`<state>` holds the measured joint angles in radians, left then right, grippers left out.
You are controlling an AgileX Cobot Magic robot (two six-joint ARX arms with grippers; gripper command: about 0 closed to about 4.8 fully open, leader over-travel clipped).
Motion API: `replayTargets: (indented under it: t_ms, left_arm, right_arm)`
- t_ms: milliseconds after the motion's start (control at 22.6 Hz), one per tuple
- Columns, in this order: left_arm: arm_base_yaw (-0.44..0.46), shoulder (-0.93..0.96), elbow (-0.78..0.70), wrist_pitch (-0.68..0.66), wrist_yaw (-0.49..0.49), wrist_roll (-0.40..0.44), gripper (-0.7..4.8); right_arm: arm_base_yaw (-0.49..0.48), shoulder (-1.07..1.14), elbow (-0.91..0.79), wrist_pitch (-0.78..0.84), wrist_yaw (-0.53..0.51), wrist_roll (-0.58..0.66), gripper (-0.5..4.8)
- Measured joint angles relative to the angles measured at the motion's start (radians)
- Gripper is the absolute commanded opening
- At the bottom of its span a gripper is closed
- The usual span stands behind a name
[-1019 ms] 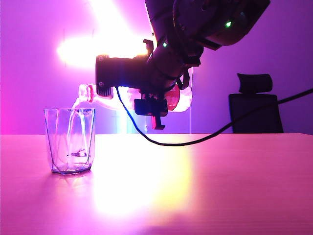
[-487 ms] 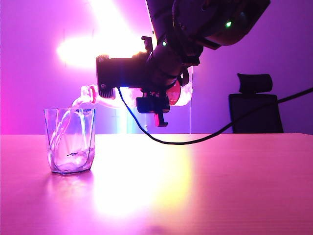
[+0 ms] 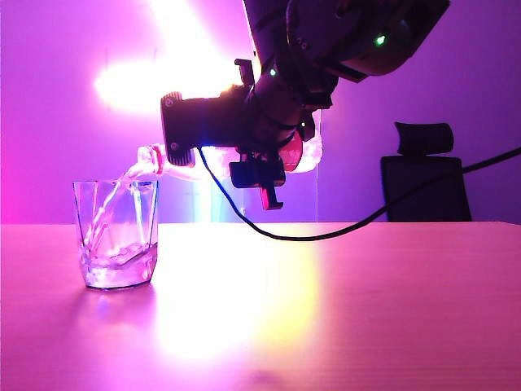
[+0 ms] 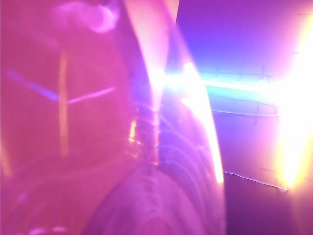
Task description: Pick up the mineral water bottle on the table and pour water into the mug until it's half full.
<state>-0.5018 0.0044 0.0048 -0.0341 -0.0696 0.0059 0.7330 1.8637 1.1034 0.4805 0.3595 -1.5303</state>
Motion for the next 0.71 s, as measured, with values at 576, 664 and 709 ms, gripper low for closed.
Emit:
replayTargets:
  t_ms: [576, 664, 709]
  left_arm:
    - [0.000, 0.000, 0.000, 0.000, 0.000, 0.000, -0.02]
    - [0.000, 0.000, 0.000, 0.000, 0.000, 0.000, -0.02]
    - [0.000, 0.000, 0.000, 0.000, 0.000, 0.000, -0.02]
  right_arm:
    - [0.000, 0.000, 0.000, 0.005, 0.004, -0.015, 2.47]
    - [0.000, 0.000, 0.000, 0.009, 0.004, -0.016, 2.47]
    - [0.000, 0.000, 0.000, 0.010, 0.004, -0.016, 2.47]
